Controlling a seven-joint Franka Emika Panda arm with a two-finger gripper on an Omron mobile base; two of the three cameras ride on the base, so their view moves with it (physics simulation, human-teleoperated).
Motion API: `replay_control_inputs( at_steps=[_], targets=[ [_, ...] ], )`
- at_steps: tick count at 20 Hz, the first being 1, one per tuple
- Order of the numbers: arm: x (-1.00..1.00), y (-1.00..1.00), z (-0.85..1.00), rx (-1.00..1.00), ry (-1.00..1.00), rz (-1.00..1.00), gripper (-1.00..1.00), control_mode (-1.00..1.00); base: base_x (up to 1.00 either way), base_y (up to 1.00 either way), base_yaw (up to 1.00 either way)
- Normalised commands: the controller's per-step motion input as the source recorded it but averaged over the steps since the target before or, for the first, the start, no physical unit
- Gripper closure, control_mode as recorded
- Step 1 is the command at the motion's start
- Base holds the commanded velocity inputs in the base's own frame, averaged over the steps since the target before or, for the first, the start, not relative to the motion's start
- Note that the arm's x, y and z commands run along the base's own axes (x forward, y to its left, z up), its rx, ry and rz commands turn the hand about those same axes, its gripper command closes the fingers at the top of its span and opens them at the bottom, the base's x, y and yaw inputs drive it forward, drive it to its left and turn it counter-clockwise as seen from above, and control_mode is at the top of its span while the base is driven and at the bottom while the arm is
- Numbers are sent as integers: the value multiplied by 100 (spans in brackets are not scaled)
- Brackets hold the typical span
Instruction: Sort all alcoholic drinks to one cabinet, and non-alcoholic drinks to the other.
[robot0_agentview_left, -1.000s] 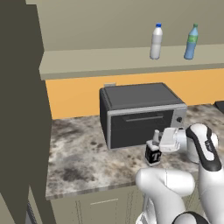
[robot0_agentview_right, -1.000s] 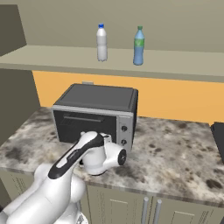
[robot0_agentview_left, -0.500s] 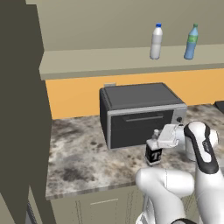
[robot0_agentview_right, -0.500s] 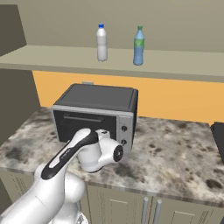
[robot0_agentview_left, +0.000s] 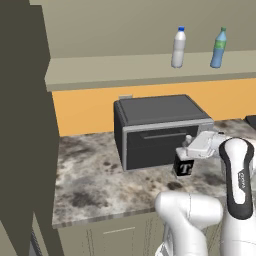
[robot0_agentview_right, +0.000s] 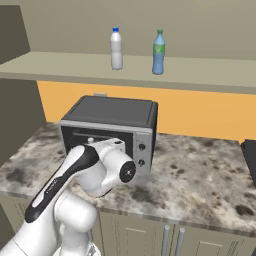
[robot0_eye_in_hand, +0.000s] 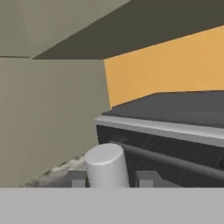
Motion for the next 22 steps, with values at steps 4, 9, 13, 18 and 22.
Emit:
replay_control_inputs(
  at_steps=[4,9,13,18,22],
  targets=[
    [-70,0,100,0,2,-25,100,-100,0,0,0],
    [-83,4,100,-3,11,-24,100,-100,0,0,0],
    [-79,14,100,-4,13,-21,100,-100,0,0,0],
    [-76,28,99,-5,13,-19,100,-100,0,0,0],
    [-45,41,87,-9,13,-18,100,-100,0,0,0]
  ],
)
